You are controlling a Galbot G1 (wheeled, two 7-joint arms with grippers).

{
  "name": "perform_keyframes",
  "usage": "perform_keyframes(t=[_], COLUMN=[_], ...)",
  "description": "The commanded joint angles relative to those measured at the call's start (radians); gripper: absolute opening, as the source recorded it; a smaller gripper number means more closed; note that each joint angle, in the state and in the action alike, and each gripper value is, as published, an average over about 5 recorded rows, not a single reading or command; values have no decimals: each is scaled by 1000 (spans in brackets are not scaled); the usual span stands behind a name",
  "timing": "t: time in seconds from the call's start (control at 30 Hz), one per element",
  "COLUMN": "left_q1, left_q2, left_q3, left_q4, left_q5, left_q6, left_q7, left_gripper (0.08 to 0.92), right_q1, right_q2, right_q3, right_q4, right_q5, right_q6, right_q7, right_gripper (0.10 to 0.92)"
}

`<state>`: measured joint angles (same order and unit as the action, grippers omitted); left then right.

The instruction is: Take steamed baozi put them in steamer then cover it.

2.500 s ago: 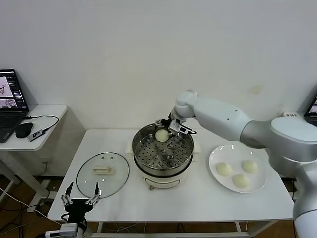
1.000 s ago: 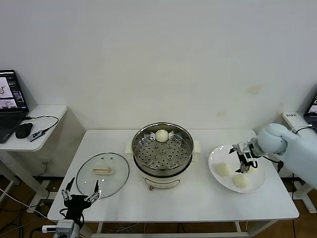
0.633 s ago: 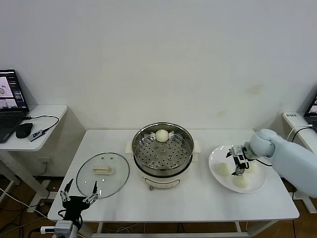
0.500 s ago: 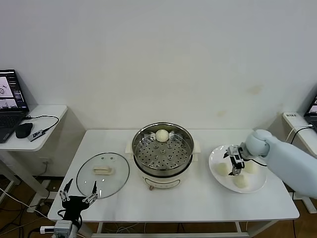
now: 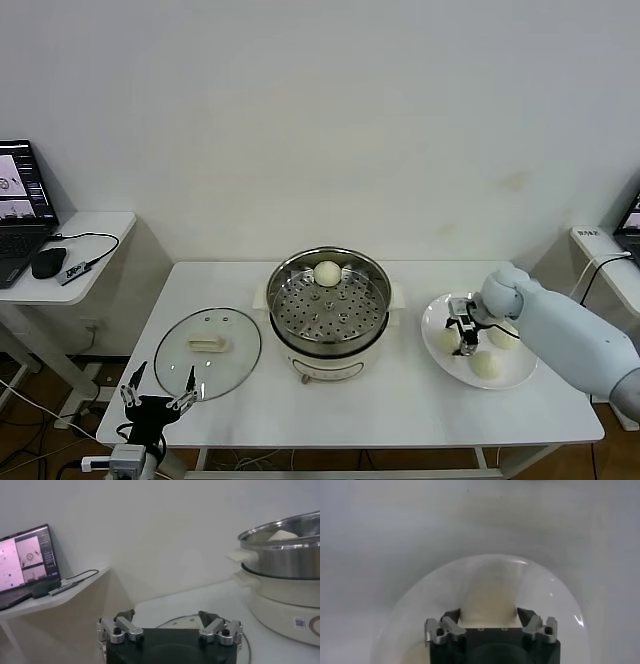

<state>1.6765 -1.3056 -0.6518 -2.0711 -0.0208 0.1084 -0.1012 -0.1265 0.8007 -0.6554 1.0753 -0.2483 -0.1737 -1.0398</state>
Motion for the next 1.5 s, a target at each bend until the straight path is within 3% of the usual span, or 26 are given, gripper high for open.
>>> perform_keyframes(t=[0.03,0.37,0.67,1.03,1.5], left_q1=[1,4,-6,-15,-16], left_q2=[0,-2,-7,-4,-4], left_q3=[0,-6,9,22,-17], left_q4=[-2,-10,-15,-20,-15], left_q5=[-1,-3,-5,-7,-7], left_q6=[0,-1,-1,-1,-3], left_q7=[-1,-1,0,1,3], left_gripper=[823,823,823,823,823], right_q1=[13,230,531,759,611], right_q2=[8,-126,-196,51,437], right_q3=[-3,-132,-324,-511,-524], right_q4=[-9,153,304,345,153], right_q5=[-2,133,346,612,756], right_q6=[1,-53,-130,-261,-378], right_q7=[-24,-66,-57,37,206], right_gripper=[624,616,619,623,628])
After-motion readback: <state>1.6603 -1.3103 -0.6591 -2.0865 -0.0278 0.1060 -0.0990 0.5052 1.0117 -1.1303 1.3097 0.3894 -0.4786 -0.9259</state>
